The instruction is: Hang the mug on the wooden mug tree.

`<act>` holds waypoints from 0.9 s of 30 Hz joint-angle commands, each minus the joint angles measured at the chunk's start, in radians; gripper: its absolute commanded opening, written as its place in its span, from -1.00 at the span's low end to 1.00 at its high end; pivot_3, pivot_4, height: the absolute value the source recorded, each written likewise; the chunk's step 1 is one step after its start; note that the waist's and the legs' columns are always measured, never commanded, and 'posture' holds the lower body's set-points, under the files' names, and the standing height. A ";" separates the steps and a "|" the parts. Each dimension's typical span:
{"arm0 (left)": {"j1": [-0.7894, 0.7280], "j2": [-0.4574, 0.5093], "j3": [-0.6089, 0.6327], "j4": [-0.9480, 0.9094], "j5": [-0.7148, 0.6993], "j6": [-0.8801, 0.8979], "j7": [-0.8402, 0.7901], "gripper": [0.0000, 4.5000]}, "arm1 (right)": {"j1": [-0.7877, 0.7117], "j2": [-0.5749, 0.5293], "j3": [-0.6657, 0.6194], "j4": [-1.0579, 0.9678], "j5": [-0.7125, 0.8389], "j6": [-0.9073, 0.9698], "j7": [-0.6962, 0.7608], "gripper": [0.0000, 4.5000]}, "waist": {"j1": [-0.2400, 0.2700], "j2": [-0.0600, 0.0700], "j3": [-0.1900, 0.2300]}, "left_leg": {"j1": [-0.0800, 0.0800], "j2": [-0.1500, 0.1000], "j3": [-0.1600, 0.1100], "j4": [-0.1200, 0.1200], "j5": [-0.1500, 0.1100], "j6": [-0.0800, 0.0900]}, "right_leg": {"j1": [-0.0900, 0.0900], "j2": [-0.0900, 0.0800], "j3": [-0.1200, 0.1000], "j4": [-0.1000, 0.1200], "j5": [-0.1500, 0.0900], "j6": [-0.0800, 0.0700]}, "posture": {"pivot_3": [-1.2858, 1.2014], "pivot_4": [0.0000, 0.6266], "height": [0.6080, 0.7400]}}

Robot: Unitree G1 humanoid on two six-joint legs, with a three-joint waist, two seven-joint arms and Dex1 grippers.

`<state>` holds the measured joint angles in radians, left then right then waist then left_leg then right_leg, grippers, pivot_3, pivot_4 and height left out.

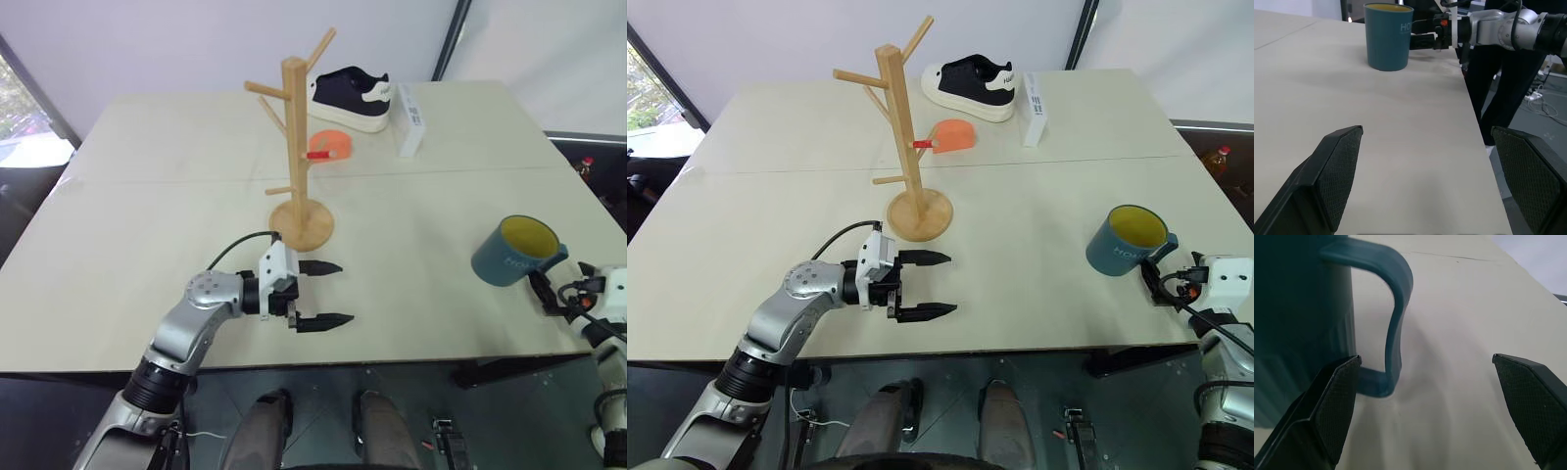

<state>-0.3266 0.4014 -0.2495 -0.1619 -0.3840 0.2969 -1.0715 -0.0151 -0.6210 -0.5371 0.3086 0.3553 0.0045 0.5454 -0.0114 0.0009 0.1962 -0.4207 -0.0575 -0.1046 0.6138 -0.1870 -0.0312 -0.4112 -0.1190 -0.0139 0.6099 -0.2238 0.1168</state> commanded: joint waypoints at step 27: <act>-0.056 0.076 0.289 0.198 -0.008 -0.179 0.124 1.00 | -0.360 -0.226 0.439 -0.757 -0.174 0.285 0.149 -0.98 | 0.006 0.000 0.001 | -0.003 0.001 -0.002 0.000 0.000 0.000 | -0.004 0.001 0.000 0.001 0.000 0.000 | 0.03 -0.52 1.00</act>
<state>-0.3650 0.4702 0.0062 0.0492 -0.3763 0.1396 -0.9506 -0.3372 -0.8338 -0.1115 -0.4026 0.1800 0.2448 0.6921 -0.0058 0.0006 0.1977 -0.4266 -0.0569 -0.1078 0.6136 -0.1871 -0.0315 -0.4182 -0.1191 -0.0138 0.6107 -0.2225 0.1148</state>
